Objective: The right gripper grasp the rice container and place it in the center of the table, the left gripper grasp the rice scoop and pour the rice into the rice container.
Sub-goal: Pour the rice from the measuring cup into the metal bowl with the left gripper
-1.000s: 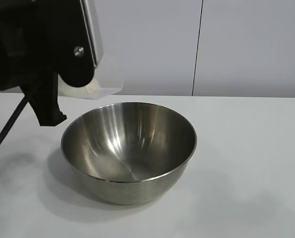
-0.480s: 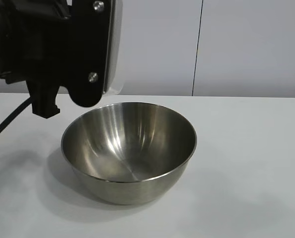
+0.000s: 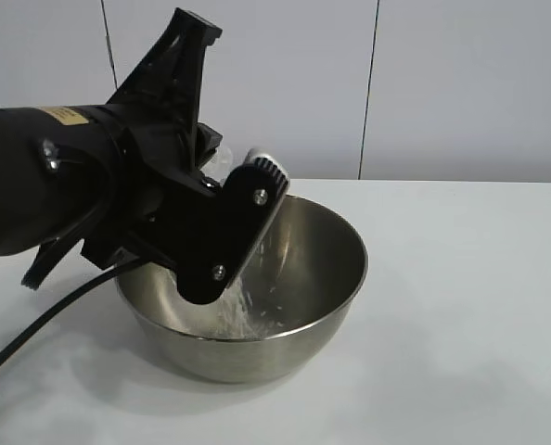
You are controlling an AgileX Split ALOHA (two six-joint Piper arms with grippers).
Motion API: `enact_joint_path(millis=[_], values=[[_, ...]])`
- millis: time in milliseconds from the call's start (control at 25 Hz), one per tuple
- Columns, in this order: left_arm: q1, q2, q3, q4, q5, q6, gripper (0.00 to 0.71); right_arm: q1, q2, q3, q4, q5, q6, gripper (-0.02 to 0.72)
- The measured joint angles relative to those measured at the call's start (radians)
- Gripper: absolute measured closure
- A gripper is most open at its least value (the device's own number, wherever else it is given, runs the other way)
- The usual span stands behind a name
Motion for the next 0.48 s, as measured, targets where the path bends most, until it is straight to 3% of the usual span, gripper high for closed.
enact_joint_path(millis=[280, 480], values=[[0.000, 0.001, -0.005, -0.045, -0.007, 0.305, 0.701, 0.000, 0.000, 0.000, 0.000, 0.000, 0.000, 0.201], [0.000, 0.001, -0.005, -0.070, -0.016, 0.359, 0.701, 0.000, 0.000, 0.000, 0.000, 0.000, 0.000, 0.201]])
